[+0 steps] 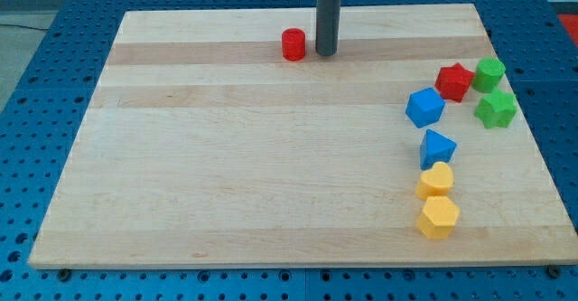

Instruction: Move red star right to the red circle

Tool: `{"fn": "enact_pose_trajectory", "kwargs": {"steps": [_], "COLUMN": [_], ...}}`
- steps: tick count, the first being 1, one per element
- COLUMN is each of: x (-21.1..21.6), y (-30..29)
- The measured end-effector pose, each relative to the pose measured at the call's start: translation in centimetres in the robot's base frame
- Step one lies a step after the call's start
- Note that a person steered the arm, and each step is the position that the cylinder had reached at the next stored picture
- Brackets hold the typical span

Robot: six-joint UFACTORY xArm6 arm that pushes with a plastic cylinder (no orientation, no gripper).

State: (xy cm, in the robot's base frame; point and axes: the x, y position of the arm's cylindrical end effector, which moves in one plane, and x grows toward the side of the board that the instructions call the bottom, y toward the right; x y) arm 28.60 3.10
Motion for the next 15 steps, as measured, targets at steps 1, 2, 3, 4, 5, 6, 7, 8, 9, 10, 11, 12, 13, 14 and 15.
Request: {"fn": "enact_pose_trajectory", "kwargs": {"steps": [1,2,3,4,5,6,7,8,9,10,11,12,13,14,15], "x": [-2.0,-1.9,-1.3,0.1,6.3,7.9,8.0,9.7,11.5,14.2,15.5,12.7,9.8,10.6,16.1], "y": [-11.2,-11.2,3.3,17.0,22.0,22.4,17.9,15.8,17.0,16.9,16.5,10.7,-0.3,-7.4,-8.1]}}
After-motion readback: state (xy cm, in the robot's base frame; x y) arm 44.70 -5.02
